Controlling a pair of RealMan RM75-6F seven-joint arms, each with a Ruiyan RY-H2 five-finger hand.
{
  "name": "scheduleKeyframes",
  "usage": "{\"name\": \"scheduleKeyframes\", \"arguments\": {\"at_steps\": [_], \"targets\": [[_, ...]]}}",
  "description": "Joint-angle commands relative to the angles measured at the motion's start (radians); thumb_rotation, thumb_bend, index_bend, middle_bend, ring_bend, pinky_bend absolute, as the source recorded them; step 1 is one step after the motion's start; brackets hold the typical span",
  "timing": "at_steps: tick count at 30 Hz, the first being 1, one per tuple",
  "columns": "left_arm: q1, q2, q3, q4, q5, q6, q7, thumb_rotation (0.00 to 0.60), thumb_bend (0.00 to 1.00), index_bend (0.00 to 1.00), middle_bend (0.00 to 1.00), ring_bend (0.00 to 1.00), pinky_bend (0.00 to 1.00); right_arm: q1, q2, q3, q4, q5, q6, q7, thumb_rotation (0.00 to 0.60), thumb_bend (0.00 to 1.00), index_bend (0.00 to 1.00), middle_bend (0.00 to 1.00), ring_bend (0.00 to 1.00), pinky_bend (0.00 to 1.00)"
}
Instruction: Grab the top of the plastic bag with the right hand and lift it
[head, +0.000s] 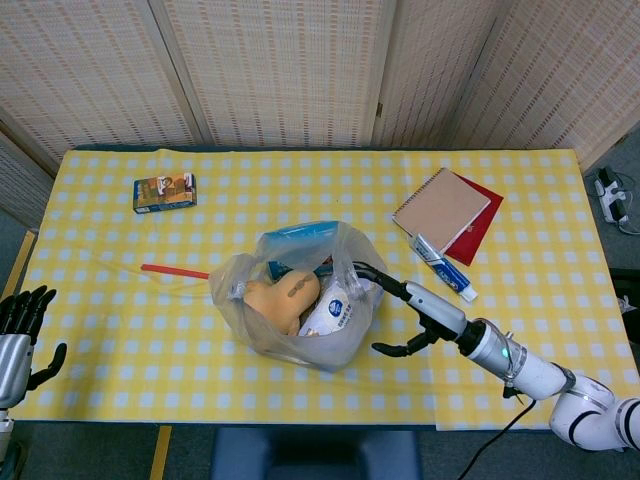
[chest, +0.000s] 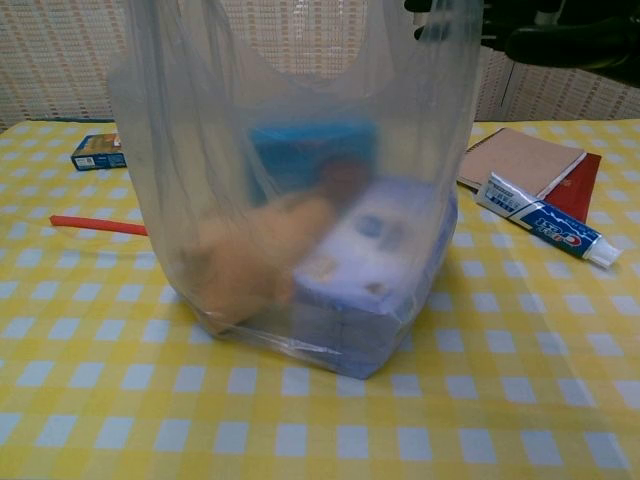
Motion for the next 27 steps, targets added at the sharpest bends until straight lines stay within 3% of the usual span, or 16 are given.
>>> {"name": "scheduleKeyframes", "arguments": {"at_steps": [1, 27], "targets": [[0.000, 0.000, 0.000, 0.000, -0.001, -0.001, -0.001, 0.600, 0.46, 0.03, 0.08, 0.06, 0.00, 0.010, -0.011, -0.007, 0.009, -0.001, -0.005, 0.007, 0.600, 0.35, 0.00, 0.00, 0.00, 0.00], [0.004, 0.012, -0.001, -0.001, 0.011, 0.012, -0.028, 0.600, 0.46, 0.04, 0.08, 0.06, 0.00, 0.119, -0.104, -0.009, -0.008, 0.037, -0.105, -0.013, 0.600, 0.33, 0.00, 0.00, 0.00, 0.00]]}}
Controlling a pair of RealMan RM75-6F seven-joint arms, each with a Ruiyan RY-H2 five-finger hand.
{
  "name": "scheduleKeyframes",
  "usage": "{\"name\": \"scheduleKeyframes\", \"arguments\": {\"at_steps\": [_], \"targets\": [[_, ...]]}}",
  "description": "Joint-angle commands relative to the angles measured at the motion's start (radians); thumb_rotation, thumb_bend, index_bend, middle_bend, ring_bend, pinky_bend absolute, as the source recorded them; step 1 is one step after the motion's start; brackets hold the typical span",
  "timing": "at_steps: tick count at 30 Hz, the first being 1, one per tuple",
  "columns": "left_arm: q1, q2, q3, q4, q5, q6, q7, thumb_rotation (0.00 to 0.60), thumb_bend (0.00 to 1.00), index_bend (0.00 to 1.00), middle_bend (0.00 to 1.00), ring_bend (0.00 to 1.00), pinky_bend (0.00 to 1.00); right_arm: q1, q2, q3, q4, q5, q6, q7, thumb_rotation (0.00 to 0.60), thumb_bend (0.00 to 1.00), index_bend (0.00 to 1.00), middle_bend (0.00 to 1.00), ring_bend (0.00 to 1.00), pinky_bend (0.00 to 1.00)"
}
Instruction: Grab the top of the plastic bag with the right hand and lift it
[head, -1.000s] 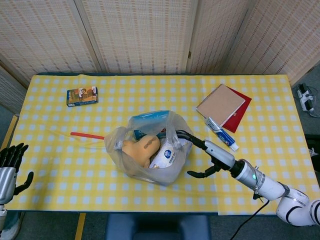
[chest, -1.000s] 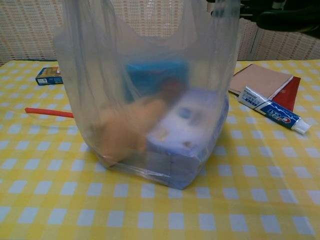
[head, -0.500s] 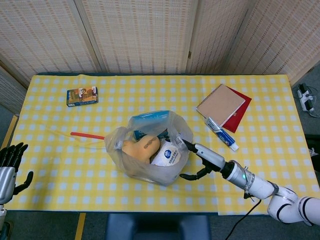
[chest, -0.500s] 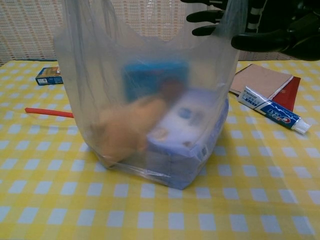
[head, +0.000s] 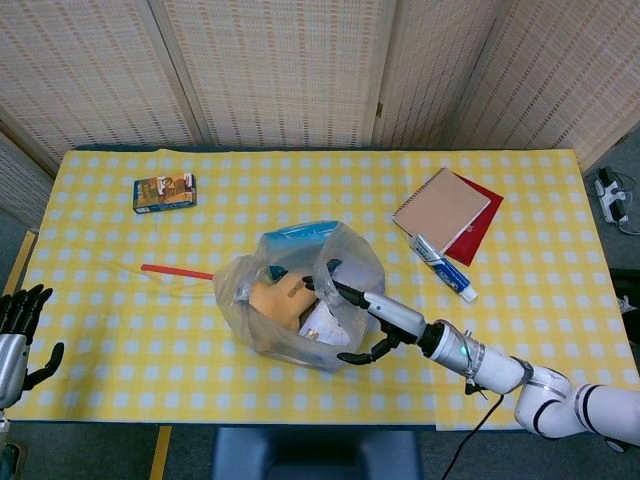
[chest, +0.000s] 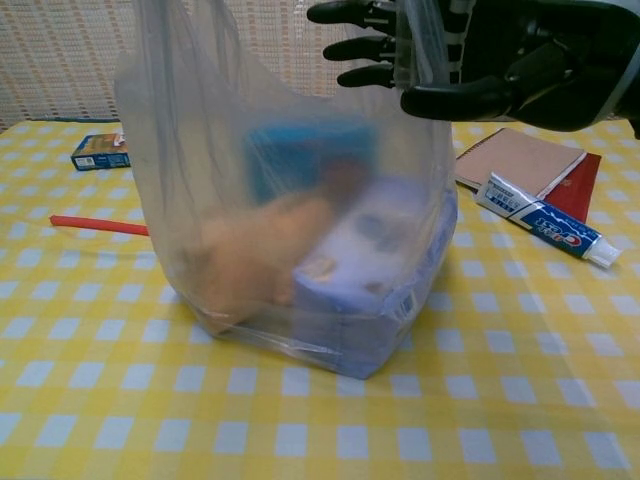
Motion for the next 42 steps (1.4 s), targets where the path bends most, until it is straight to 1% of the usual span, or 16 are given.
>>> {"name": "scheduleKeyframes", "arguments": {"at_steps": [1, 3, 7, 19, 25, 29, 42], "targets": [[0.001, 0.001, 0.000, 0.000, 0.000, 0.001, -0.002, 0.600, 0.46, 0.04, 0.08, 0.06, 0.00, 0.016, -0.002, -0.004, -0.008, 0.000, -0.011, 0.030, 0.600, 0.32, 0.00, 0.00, 0.00, 0.00], [0.001, 0.002, 0.000, -0.001, 0.001, 0.003, -0.004, 0.600, 0.46, 0.04, 0.08, 0.06, 0.00, 0.028, -0.004, -0.004, -0.007, 0.000, -0.015, 0.054, 0.600, 0.31, 0.00, 0.00, 0.00, 0.00], [0.003, 0.005, 0.000, -0.002, 0.004, 0.007, -0.009, 0.600, 0.46, 0.04, 0.08, 0.06, 0.00, 0.043, -0.012, 0.000, -0.004, 0.007, -0.026, 0.047, 0.600, 0.31, 0.00, 0.00, 0.00, 0.00], [0.005, 0.013, 0.002, 0.002, 0.017, 0.014, -0.031, 0.600, 0.46, 0.04, 0.08, 0.06, 0.00, 0.095, -0.032, 0.015, -0.038, 0.042, -0.098, -0.009, 0.600, 0.29, 0.00, 0.00, 0.00, 0.00], [0.011, 0.018, 0.000, 0.005, 0.019, 0.027, -0.049, 0.600, 0.46, 0.04, 0.08, 0.06, 0.00, 0.111, -0.059, 0.028, -0.031, 0.072, -0.126, -0.045, 0.600, 0.29, 0.00, 0.00, 0.00, 0.00], [0.014, 0.020, 0.000, 0.006, 0.021, 0.034, -0.058, 0.600, 0.46, 0.04, 0.08, 0.06, 0.00, 0.123, -0.078, 0.038, -0.022, 0.089, -0.143, -0.045, 0.600, 0.27, 0.00, 0.00, 0.00, 0.00], [0.018, 0.025, 0.001, 0.009, 0.025, 0.038, -0.074, 0.600, 0.46, 0.03, 0.08, 0.06, 0.00, 0.154, -0.140, 0.071, 0.006, 0.110, -0.149, -0.059, 0.600, 0.26, 0.00, 0.00, 0.00, 0.00]]}}
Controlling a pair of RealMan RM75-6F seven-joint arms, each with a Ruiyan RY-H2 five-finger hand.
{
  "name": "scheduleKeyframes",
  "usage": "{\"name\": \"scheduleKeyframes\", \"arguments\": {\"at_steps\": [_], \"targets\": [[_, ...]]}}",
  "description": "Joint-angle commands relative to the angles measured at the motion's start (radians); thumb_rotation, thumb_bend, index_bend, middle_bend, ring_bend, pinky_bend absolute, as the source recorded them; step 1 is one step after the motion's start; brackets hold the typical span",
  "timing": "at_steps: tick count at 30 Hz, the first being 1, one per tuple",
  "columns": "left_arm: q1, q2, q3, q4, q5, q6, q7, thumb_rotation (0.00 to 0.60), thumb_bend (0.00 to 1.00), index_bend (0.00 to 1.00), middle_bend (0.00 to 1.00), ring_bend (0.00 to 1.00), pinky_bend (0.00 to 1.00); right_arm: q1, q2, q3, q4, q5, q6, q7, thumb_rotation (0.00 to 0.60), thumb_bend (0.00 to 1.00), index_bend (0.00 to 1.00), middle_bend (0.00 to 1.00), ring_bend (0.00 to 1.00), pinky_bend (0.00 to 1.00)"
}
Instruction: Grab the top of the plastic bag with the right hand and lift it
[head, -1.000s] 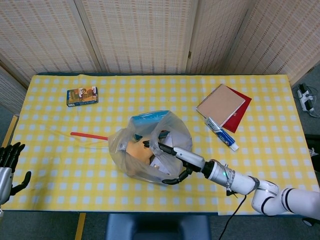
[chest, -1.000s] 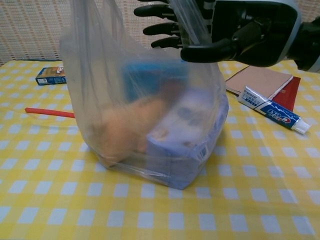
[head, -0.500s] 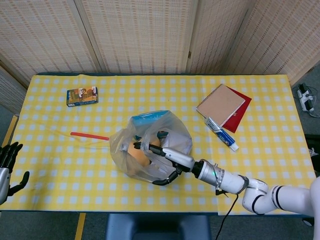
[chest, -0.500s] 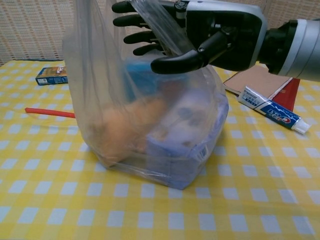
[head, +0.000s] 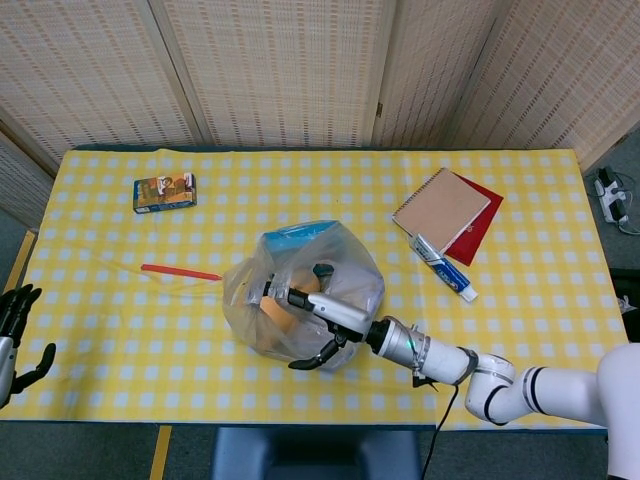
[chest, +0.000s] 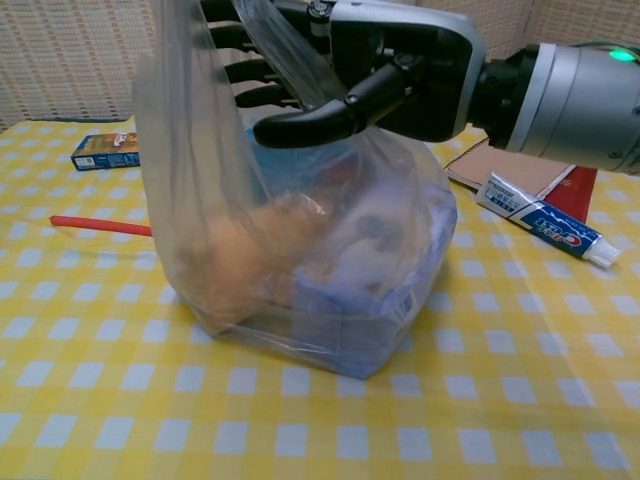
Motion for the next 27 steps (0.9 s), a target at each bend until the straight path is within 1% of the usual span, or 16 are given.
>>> {"name": "scheduleKeyframes", "arguments": {"at_steps": [1, 14, 27], "targets": [[0.001, 0.001, 0.000, 0.000, 0.000, 0.002, -0.002, 0.600, 0.46, 0.03, 0.08, 0.06, 0.00, 0.009, -0.017, 0.010, 0.013, 0.006, -0.001, 0.004, 0.600, 0.26, 0.00, 0.00, 0.00, 0.00], [0.006, 0.005, -0.003, 0.001, 0.000, 0.010, -0.014, 0.600, 0.46, 0.03, 0.08, 0.06, 0.00, 0.047, -0.077, 0.036, 0.070, 0.025, -0.018, 0.025, 0.600, 0.25, 0.00, 0.00, 0.00, 0.00], [0.010, 0.006, -0.006, 0.006, -0.003, 0.015, -0.027, 0.600, 0.46, 0.03, 0.08, 0.06, 0.00, 0.086, -0.118, 0.058, 0.075, 0.015, -0.006, 0.034, 0.600, 0.24, 0.00, 0.00, 0.00, 0.00]]}}
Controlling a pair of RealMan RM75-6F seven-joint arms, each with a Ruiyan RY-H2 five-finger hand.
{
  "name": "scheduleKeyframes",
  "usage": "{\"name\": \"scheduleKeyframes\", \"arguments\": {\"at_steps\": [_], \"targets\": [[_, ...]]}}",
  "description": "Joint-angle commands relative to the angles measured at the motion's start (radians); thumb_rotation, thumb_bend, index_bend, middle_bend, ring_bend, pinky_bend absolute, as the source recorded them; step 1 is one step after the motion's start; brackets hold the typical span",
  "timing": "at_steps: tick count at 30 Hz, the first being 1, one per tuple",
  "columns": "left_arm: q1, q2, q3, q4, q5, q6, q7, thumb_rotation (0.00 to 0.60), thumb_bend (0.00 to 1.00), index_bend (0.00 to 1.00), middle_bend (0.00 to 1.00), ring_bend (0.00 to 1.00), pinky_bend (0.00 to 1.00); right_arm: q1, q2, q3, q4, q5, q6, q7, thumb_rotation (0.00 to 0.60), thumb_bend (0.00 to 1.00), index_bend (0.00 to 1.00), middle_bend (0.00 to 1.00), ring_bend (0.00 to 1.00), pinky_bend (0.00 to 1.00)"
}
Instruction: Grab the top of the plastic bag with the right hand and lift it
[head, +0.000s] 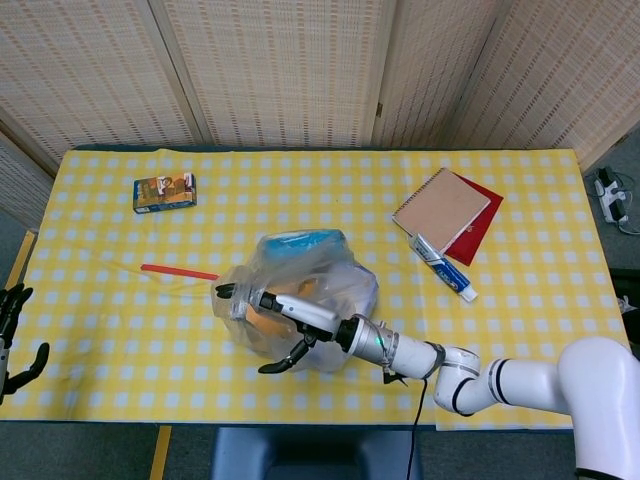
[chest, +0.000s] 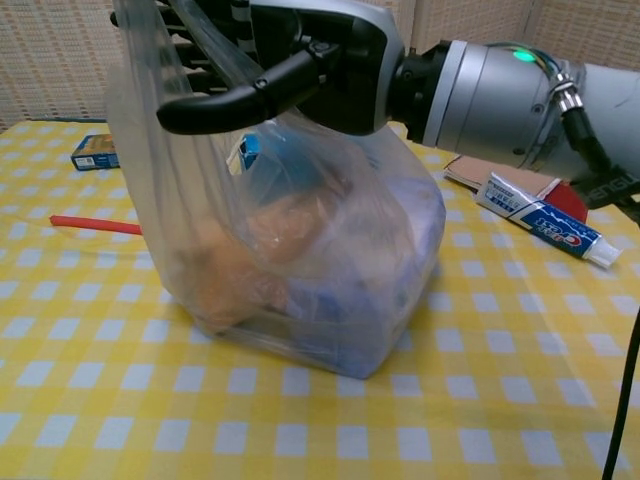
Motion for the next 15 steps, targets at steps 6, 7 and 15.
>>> {"name": "scheduleKeyframes", "arguments": {"at_steps": [6, 7, 15], "targets": [[0.002, 0.002, -0.001, 0.000, 0.002, 0.004, -0.005, 0.600, 0.46, 0.03, 0.08, 0.06, 0.00, 0.028, -0.036, 0.016, 0.021, 0.016, -0.021, -0.004, 0.600, 0.24, 0.00, 0.00, 0.01, 0.00], [0.002, 0.003, -0.001, 0.000, 0.002, 0.005, -0.006, 0.600, 0.46, 0.03, 0.08, 0.06, 0.00, 0.031, -0.040, 0.017, 0.025, 0.019, -0.024, -0.003, 0.600, 0.24, 0.00, 0.00, 0.01, 0.00], [0.005, 0.006, -0.001, 0.002, 0.005, 0.009, -0.016, 0.600, 0.46, 0.03, 0.08, 0.06, 0.00, 0.049, -0.081, 0.042, 0.067, 0.029, -0.004, 0.010, 0.600, 0.24, 0.00, 0.00, 0.06, 0.00]]}}
